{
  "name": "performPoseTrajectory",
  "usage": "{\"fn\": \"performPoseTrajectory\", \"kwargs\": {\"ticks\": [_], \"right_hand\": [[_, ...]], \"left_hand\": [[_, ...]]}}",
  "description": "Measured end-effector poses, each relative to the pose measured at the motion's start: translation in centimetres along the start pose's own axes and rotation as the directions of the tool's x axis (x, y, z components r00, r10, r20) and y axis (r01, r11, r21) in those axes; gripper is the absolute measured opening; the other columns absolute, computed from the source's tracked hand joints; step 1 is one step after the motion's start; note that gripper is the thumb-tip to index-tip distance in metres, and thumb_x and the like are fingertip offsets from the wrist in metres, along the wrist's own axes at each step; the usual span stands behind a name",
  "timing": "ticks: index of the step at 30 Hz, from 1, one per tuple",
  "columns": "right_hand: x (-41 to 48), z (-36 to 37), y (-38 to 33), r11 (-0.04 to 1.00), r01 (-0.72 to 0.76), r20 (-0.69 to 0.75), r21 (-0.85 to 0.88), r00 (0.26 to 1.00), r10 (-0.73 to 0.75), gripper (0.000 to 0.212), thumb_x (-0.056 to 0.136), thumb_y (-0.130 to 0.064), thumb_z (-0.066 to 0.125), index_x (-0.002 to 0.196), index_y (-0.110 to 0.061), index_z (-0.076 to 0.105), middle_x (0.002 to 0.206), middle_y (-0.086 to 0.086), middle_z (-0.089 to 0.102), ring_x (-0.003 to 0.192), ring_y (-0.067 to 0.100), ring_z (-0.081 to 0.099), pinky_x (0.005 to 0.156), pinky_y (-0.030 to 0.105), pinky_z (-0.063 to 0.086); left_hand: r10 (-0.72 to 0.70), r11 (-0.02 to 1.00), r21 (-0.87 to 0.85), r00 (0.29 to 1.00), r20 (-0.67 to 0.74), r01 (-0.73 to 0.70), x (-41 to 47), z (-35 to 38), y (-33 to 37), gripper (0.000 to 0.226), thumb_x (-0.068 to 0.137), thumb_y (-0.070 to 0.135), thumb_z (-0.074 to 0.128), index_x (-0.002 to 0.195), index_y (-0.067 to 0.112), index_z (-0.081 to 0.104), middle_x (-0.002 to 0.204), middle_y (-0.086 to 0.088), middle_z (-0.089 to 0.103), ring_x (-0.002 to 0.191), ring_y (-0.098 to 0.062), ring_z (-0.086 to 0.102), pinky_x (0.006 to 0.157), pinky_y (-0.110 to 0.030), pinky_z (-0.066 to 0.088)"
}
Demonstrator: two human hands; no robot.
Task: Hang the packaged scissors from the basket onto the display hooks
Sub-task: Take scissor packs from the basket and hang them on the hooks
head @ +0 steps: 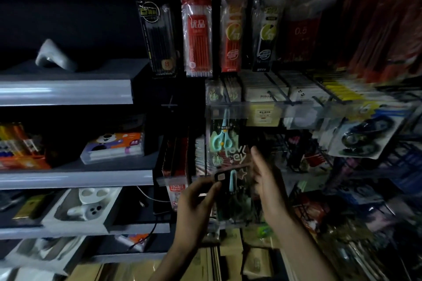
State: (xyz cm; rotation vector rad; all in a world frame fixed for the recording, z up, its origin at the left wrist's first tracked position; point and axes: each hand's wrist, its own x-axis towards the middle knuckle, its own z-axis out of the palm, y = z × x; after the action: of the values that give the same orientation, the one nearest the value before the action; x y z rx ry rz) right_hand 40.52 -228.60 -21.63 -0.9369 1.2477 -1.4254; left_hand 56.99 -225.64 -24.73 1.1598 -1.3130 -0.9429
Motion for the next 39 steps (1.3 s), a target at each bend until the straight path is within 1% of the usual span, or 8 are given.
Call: {"fn": "performPoseTrajectory", "kwargs": {"ticks": [2,3,5,12,18,25,31,39], "right_hand": [[-1.0,-0.3,-0.5,0.991,0.109,0.047,-0.082,0.993,-0.105,0.013,0.093,-0.039,0.070,0.102,-0.033,0.076,0.104,-0.018,0.076,0.104,-0.002,0.067,0.085,0.023,0.049],[-1.2,-0.5,-0.5,0.984,0.153,0.058,-0.088,0.987,-0.149,0.010,0.094,-0.026,0.071,0.101,-0.024,0.077,0.100,-0.013,0.077,0.099,0.000,0.070,0.079,0.017,0.050],[-1.2,-0.7,-0.5,0.976,0.196,0.063,-0.092,0.980,-0.190,0.010,0.094,-0.017,0.071,0.101,-0.014,0.077,0.096,-0.005,0.078,0.095,0.004,0.072,0.075,0.012,0.051],[-0.3,-1.2,-0.9,0.947,0.294,0.008,-0.130,0.955,-0.296,0.007,0.095,-0.014,0.070,0.098,-0.014,0.076,0.091,-0.007,0.076,0.088,0.004,0.070,0.074,0.011,0.049],[0.3,-1.7,-0.1,0.947,0.276,-0.052,-0.165,0.956,-0.288,0.005,0.095,-0.016,0.070,0.096,-0.016,0.074,0.090,-0.009,0.074,0.089,0.005,0.069,0.074,0.012,0.050],[0.2,-1.8,1.0,0.956,0.250,-0.090,-0.153,0.960,-0.266,0.008,0.095,-0.014,0.069,0.099,-0.017,0.075,0.094,-0.007,0.077,0.093,0.010,0.071,0.073,0.013,0.051],[0.3,-0.8,-0.7,0.964,0.247,-0.054,-0.100,0.966,-0.253,0.013,0.096,-0.013,0.067,0.102,-0.021,0.075,0.095,-0.014,0.077,0.091,-0.002,0.069,0.070,0.008,0.048],[2.6,3.0,-4.2,0.940,0.336,-0.066,-0.058,0.938,-0.339,0.007,0.096,-0.020,0.067,0.097,-0.023,0.073,0.091,-0.012,0.075,0.089,0.003,0.068,0.069,0.012,0.048]], "left_hand": [[0.007,1.000,-0.029,1.000,0.008,-0.007,0.4,-0.4,0.5,0.014,0.098,0.013,0.069,0.100,0.023,0.080,0.095,0.007,0.081,0.089,-0.012,0.076,0.076,-0.025,0.061],[0.004,0.999,-0.044,1.000,0.015,-0.003,0.7,-0.6,0.8,0.014,0.098,0.012,0.069,0.101,0.021,0.080,0.095,0.006,0.081,0.090,-0.011,0.076,0.075,-0.023,0.060],[-0.007,0.997,-0.071,1.000,0.029,0.009,1.1,-0.8,1.3,0.014,0.099,0.012,0.067,0.102,0.018,0.080,0.097,0.005,0.081,0.092,-0.011,0.076,0.075,-0.021,0.058],[0.059,0.997,-0.057,0.998,-0.024,-0.060,4.7,-0.7,2.7,0.012,0.100,0.018,0.069,0.107,0.022,0.078,0.102,0.005,0.079,0.097,-0.014,0.075,0.081,-0.030,0.058],[0.144,0.982,-0.107,0.982,-0.124,-0.157,8.2,0.5,6.4,0.015,0.098,0.031,0.073,0.110,0.023,0.075,0.101,0.002,0.078,0.098,-0.017,0.074,0.085,-0.039,0.061],[0.219,0.950,-0.197,0.967,-0.130,-0.241,8.2,1.2,8.7,0.021,0.102,0.024,0.069,0.093,0.005,0.070,0.086,-0.019,0.067,0.077,-0.013,0.060,0.072,-0.031,0.050],[0.244,0.925,-0.271,0.963,-0.115,-0.266,7.8,0.5,10.7,0.014,0.103,0.020,0.066,0.108,0.011,0.075,0.095,-0.015,0.074,0.087,-0.017,0.068,0.080,-0.029,0.057],[0.320,0.932,-0.164,0.946,-0.051,-0.324,8.6,-0.7,10.7,0.022,0.104,0.010,0.062,0.124,0.015,0.072,0.101,-0.007,0.077,0.098,-0.020,0.074,0.086,-0.033,0.057]]}}
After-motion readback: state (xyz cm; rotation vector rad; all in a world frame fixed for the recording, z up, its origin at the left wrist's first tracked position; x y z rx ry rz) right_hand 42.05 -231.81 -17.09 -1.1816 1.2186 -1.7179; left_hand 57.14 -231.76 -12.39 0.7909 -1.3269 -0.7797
